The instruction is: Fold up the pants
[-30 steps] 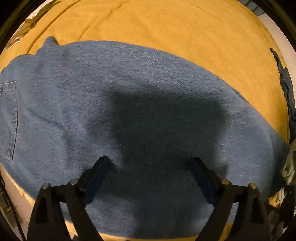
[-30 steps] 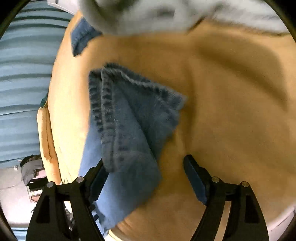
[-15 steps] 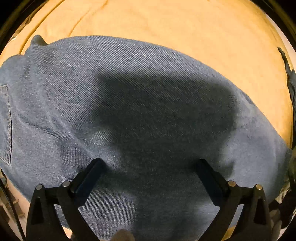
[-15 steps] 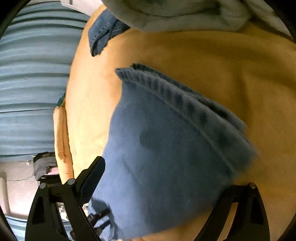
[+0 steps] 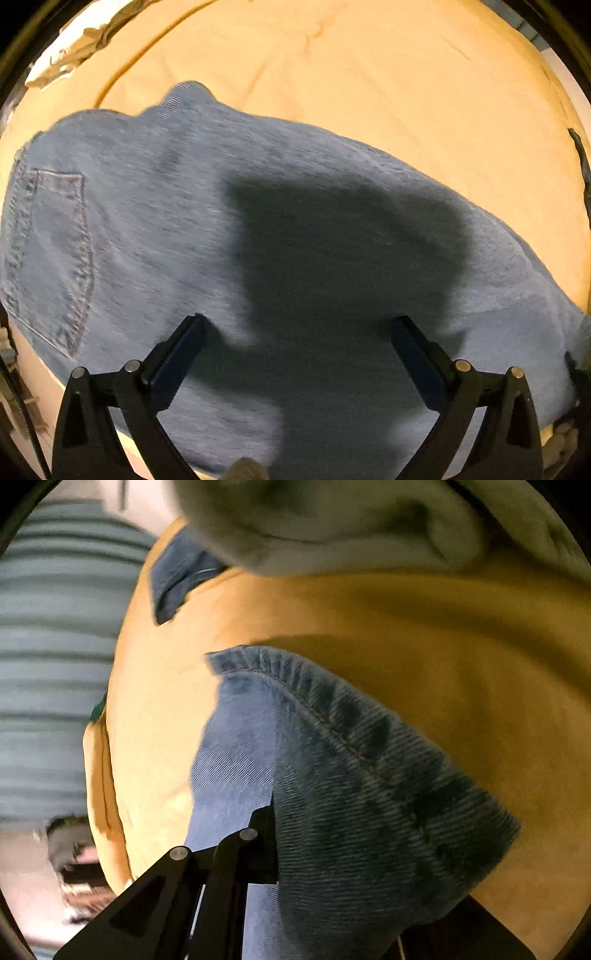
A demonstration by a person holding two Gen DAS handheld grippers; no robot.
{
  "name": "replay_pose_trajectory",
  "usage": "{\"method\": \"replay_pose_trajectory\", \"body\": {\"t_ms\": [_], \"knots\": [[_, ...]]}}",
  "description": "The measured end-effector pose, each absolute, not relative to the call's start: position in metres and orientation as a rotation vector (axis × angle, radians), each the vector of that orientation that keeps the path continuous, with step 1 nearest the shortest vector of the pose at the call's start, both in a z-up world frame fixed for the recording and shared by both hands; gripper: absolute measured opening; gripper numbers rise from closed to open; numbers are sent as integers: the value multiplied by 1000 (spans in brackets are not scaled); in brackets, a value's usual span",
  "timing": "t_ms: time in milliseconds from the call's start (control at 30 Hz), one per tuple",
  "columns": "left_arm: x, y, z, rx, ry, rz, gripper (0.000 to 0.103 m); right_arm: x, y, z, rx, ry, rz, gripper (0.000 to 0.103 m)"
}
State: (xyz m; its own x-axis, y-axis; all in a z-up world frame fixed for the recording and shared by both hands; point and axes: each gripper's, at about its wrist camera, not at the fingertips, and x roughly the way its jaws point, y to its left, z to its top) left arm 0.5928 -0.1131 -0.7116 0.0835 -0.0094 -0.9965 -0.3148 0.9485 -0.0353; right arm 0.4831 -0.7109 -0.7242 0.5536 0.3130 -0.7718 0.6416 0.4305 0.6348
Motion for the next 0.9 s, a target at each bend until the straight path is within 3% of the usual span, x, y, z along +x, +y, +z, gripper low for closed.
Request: {"method": "replay_pose_trajectory", "body": {"t_ms": [267, 467, 700, 900], "knots": [[569, -53, -649, -346, 1332, 230, 103, 506, -635, -621, 853, 962, -226, 10], [529, 32, -603, -395, 1276, 326, 103, 536, -465, -556, 508, 1003, -107, 10], [458, 142, -611, -461, 1276, 465, 103, 540, -230, -587, 193, 1119, 129, 10], [451, 179, -614, -490, 1264, 488, 103, 499, -76, -659, -204, 1231, 320, 11]]}}
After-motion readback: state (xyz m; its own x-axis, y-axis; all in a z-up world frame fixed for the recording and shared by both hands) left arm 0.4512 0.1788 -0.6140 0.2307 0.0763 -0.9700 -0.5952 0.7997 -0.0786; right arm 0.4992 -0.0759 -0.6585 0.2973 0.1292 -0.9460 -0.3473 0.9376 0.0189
